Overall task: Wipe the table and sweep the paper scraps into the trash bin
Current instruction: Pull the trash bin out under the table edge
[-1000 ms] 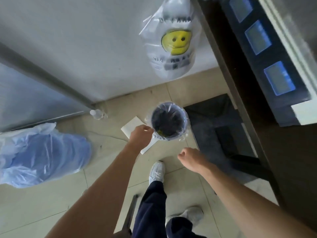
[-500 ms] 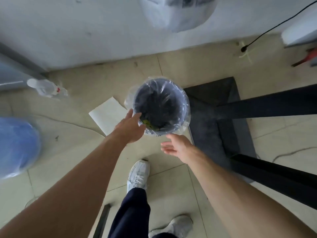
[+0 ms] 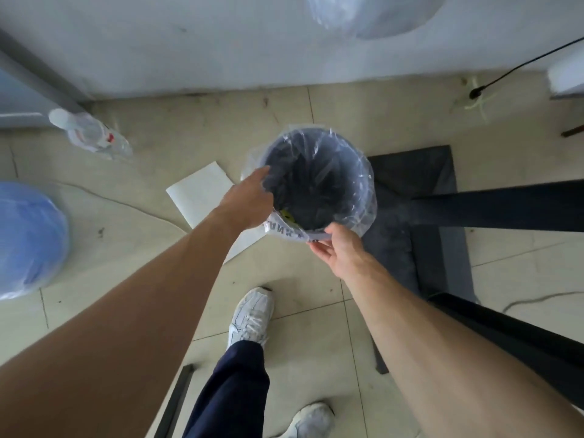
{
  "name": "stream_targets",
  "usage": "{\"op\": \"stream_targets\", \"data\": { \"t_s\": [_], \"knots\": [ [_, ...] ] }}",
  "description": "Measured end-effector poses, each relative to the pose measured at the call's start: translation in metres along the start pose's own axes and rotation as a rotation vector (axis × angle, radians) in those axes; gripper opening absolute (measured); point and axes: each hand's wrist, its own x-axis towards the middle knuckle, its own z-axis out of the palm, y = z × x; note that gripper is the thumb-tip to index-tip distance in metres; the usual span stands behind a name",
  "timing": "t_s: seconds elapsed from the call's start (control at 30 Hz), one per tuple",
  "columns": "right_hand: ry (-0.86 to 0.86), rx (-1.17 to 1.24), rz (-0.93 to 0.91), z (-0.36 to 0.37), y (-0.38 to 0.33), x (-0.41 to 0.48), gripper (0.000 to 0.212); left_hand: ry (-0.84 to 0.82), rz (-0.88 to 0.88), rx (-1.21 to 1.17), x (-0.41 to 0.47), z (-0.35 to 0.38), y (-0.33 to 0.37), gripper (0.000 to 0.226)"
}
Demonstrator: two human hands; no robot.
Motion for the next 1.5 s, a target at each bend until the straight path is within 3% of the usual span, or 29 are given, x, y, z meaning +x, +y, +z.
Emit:
{"op": "stream_targets", "data": {
  "t_s": [0.13, 0.23, 0.33, 0.53, 0.73, 1.1, 1.23, 1.4, 1.5],
  "knots": [
    [-0.025, 0.018, 0.006, -0.015, -0.006, -0.033, 0.019, 0.089, 0.033, -0.033, -0.015, -0.028, 0.03, 0.058],
    [-0.044, 0.042, -0.011, -0.024, -0.018, -0.071, 0.015, 0.119, -0.052, -0.067, -0.038, -0.04, 0.052, 0.064],
    [-0.022, -0.029, -0.02, -0.034, -0.026, -0.122, 0.018, 0.148, -0.228, -0.148, -0.066, -0.045, 0.067, 0.057],
    [-0.039, -0.001, -0.013, -0.073, -0.026, -0.211, 0.023, 0.233, -0.278, -0.201, -0.126, -0.044, 0.087, 0.037],
    [-0.056, -0.044, -0.061, -0.123, 0.01, -0.279, 0.028, 0.135, -0.38, -0.432, -0.214, -0.048, 0.101, 0.036],
    [0.026, -0.092, -0.124, -0.239, 0.1, -0.389, 0.023, 0.054, -0.301, -0.382, -0.394, 0.017, 0.127, 0.044],
    [0.079, -0.084, -0.149, -0.283, 0.128, -0.419, 0.027, 0.037, -0.286, -0.387, -0.44, 0.048, 0.13, 0.047],
    [0.031, -0.132, -0.144, -0.329, 0.151, -0.451, 0.015, 0.007, -0.286, -0.361, -0.485, 0.073, 0.141, 0.043],
    [0.05, -0.157, -0.215, -0.353, 0.167, -0.467, 0.025, -0.022, -0.289, -0.299, -0.498, 0.088, 0.145, 0.043]
  ]
}}
